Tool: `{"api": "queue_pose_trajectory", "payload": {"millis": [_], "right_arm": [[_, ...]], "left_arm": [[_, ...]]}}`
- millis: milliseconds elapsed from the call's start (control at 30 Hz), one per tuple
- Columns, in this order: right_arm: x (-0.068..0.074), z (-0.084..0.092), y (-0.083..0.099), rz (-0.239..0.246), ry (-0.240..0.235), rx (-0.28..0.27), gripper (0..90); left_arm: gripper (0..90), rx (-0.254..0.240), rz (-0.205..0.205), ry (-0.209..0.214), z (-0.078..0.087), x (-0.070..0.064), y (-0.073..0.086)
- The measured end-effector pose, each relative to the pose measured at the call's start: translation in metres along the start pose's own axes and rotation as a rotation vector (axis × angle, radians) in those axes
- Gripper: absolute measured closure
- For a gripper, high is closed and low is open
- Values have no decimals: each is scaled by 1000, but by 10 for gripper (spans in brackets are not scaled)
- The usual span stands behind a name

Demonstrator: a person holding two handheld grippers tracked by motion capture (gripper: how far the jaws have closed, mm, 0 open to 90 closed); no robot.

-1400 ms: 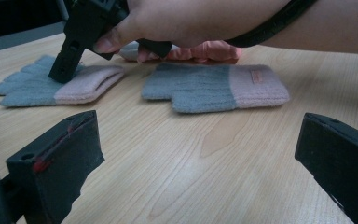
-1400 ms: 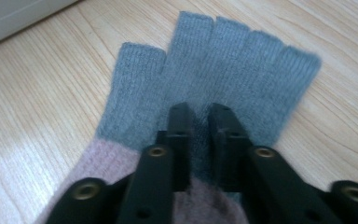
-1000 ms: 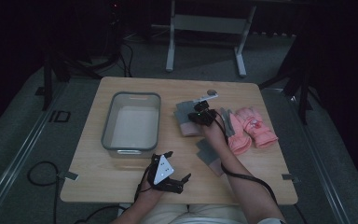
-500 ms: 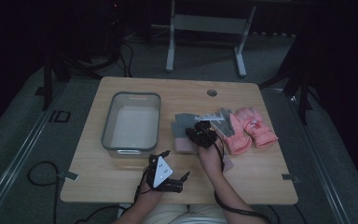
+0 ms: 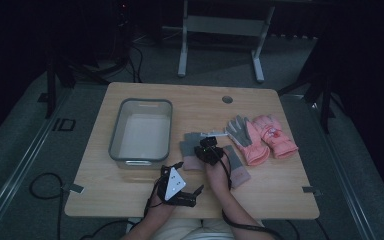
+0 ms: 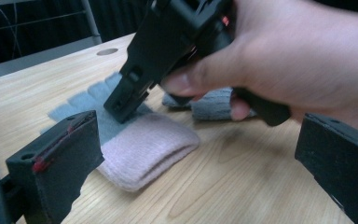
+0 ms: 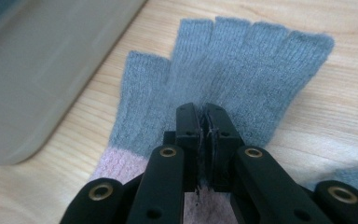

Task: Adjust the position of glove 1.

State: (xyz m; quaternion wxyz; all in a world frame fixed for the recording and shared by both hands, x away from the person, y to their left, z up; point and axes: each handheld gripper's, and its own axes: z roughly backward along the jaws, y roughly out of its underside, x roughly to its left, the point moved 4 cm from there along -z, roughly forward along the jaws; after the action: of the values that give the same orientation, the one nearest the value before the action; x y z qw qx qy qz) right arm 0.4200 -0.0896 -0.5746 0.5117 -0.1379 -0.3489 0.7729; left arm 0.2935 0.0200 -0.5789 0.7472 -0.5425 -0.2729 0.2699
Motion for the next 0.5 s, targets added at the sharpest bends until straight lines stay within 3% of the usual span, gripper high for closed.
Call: {"api": "queue_pose_trajectory", "payload": {"millis": [400,433,500], "right_arm": [[1,-8,2,-16,6,-7,826],[-1,-2,-2,-25,-4,-15,762],[-3,9,-9,3,-4,-39,713]], "left_arm": [[0,3,-4,6,0,0,0],[0,3,-1,9,0,0,0],[0,3,1,10,-1,0,0]]}}
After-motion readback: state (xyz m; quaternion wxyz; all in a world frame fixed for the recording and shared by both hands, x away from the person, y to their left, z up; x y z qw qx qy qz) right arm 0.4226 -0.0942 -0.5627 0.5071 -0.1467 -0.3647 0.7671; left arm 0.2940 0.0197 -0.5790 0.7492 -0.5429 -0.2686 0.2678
